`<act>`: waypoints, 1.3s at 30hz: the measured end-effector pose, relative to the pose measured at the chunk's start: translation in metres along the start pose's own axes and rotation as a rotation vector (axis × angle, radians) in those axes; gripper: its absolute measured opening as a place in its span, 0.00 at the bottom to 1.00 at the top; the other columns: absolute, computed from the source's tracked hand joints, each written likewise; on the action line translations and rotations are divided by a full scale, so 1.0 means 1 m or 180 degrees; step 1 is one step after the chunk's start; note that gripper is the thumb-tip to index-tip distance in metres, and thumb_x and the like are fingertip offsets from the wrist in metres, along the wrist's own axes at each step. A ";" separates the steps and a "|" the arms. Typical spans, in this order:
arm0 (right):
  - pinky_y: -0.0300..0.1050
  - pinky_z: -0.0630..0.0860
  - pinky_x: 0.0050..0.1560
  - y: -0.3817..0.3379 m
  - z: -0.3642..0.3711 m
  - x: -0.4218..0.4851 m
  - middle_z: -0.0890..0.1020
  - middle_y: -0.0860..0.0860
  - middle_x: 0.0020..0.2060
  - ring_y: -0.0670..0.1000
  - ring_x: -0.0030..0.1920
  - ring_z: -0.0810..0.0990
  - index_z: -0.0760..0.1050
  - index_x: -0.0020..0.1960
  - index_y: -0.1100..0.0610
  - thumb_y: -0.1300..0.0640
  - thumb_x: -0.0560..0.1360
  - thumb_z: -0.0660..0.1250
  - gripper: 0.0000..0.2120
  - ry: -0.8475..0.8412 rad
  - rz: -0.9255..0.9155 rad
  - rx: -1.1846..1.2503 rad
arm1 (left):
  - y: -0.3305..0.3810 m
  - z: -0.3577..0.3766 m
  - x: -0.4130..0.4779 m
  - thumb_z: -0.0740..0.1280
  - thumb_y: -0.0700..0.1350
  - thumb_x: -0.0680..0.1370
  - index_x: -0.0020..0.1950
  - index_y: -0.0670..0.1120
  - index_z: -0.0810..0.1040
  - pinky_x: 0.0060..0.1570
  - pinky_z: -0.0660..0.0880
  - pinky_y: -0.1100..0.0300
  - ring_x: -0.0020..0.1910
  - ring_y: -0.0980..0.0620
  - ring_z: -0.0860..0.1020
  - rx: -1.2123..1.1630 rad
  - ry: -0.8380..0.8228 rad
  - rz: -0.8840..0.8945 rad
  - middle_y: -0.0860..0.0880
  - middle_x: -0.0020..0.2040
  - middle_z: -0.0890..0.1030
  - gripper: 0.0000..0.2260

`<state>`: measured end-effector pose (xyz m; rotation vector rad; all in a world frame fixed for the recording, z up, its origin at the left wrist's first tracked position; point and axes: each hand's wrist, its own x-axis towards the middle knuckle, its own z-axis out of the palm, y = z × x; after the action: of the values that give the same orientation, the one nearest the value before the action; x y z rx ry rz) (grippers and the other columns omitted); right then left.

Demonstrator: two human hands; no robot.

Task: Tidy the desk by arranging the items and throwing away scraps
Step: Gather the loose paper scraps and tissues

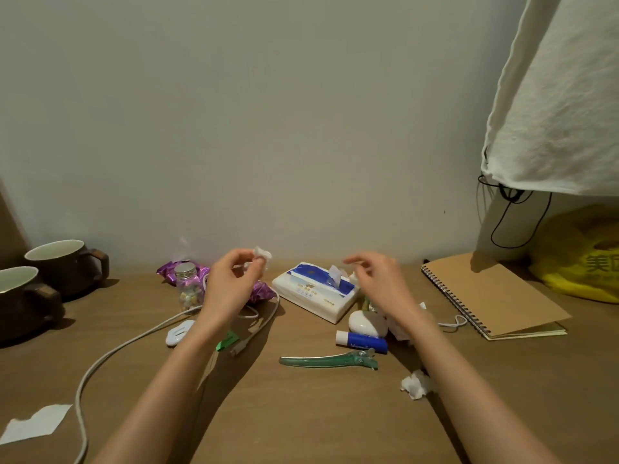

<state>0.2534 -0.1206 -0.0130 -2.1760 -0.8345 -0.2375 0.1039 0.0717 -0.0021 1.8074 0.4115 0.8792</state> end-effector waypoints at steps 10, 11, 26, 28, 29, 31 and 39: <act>0.45 0.75 0.56 0.037 0.013 0.035 0.74 0.53 0.67 0.53 0.66 0.73 0.75 0.65 0.52 0.68 0.77 0.62 0.20 -0.1237 0.0420 -0.0547 | -0.006 -0.003 -0.027 0.66 0.44 0.77 0.50 0.50 0.78 0.40 0.76 0.66 0.44 0.60 0.79 0.0205 -0.0141 -0.0006 0.52 0.47 0.81 0.04; 0.44 0.74 0.56 0.038 0.014 0.035 0.76 0.54 0.65 0.53 0.65 0.74 0.76 0.64 0.53 0.67 0.77 0.62 0.18 -0.1218 0.0412 -0.0622 | -0.007 -0.002 -0.027 0.66 0.44 0.77 0.50 0.50 0.78 0.41 0.77 0.64 0.44 0.59 0.79 0.0261 -0.0157 0.0013 0.53 0.47 0.81 0.03; 0.30 0.68 0.37 -0.018 -0.030 0.006 0.78 0.49 0.50 0.46 0.46 0.76 0.72 0.56 0.52 0.53 0.77 0.67 0.09 0.0032 -0.0018 -0.0109 | 0.020 -0.027 -0.031 0.69 0.44 0.75 0.48 0.51 0.80 0.44 0.76 0.62 0.49 0.51 0.80 -0.0174 0.0095 0.0037 0.51 0.46 0.83 0.04; 0.30 0.69 0.39 -0.041 -0.039 -0.006 0.79 0.47 0.49 0.42 0.46 0.76 0.74 0.54 0.51 0.51 0.77 0.67 0.07 0.0083 -0.0292 0.0042 | 0.033 -0.039 -0.040 0.68 0.44 0.76 0.48 0.52 0.80 0.45 0.77 0.61 0.49 0.51 0.81 -0.0289 0.0090 0.0090 0.51 0.46 0.83 0.04; 0.29 0.70 0.40 -0.054 -0.043 -0.015 0.79 0.46 0.48 0.41 0.46 0.76 0.74 0.53 0.51 0.51 0.77 0.67 0.07 0.0095 -0.0405 0.0173 | 0.040 -0.046 -0.047 0.68 0.44 0.76 0.48 0.53 0.80 0.46 0.77 0.61 0.49 0.52 0.81 -0.0342 0.0093 0.0114 0.51 0.46 0.83 0.04; 0.30 0.74 0.42 -0.081 -0.048 -0.036 0.79 0.44 0.47 0.40 0.48 0.78 0.76 0.53 0.53 0.51 0.76 0.67 0.08 0.0086 -0.0580 0.0502 | 0.052 -0.063 -0.061 0.68 0.45 0.76 0.49 0.51 0.81 0.48 0.78 0.59 0.48 0.52 0.80 -0.0378 0.0115 0.0152 0.51 0.46 0.83 0.04; 0.46 0.81 0.51 -0.160 -0.026 -0.141 0.82 0.45 0.46 0.46 0.47 0.82 0.77 0.50 0.51 0.52 0.73 0.71 0.08 -0.0542 -0.0920 0.1505 | 0.081 -0.137 -0.165 0.66 0.44 0.76 0.51 0.50 0.81 0.42 0.77 0.67 0.42 0.60 0.79 -0.0107 0.0140 0.0209 0.55 0.43 0.83 0.06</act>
<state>0.0464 -0.1312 0.0434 -1.6473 -1.1711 0.0082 -0.1173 0.0239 0.0358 1.7817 0.3650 0.9673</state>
